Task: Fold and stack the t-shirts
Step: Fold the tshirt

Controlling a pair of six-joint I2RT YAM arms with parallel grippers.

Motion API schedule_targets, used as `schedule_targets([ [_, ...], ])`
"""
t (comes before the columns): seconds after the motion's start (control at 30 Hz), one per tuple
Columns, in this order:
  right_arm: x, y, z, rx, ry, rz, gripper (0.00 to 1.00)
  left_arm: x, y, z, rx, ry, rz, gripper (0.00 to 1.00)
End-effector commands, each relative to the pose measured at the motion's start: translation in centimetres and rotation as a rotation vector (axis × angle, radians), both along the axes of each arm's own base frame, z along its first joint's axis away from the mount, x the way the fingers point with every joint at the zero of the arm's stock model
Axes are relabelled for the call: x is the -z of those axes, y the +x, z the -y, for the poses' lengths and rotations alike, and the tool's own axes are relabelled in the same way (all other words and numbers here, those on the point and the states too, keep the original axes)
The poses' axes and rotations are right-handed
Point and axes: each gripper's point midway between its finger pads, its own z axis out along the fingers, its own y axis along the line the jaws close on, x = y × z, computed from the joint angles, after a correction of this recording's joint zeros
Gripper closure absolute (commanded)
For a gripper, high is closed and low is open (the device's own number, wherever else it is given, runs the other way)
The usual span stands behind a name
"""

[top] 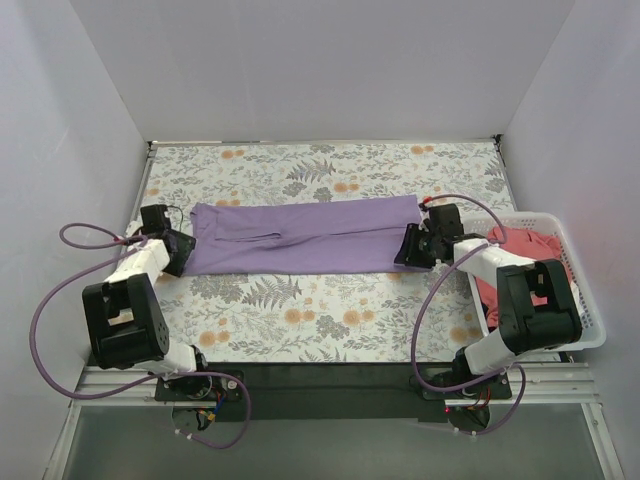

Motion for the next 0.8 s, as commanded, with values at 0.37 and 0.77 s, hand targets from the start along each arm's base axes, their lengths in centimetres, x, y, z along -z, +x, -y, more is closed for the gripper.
schedule_targets([
  [0.37,-2.5,2.8,-3.5,-0.101,-0.023,0.062,0.56,-4.1,10.3,8.5,0.409,0.008,0.137,0.58],
  [0.77,2.7,-3.0,-1.2,-0.074,-0.071,-0.106,0.56,2.9,11.9,5.4,0.249,0.017,-0.036,0.62],
])
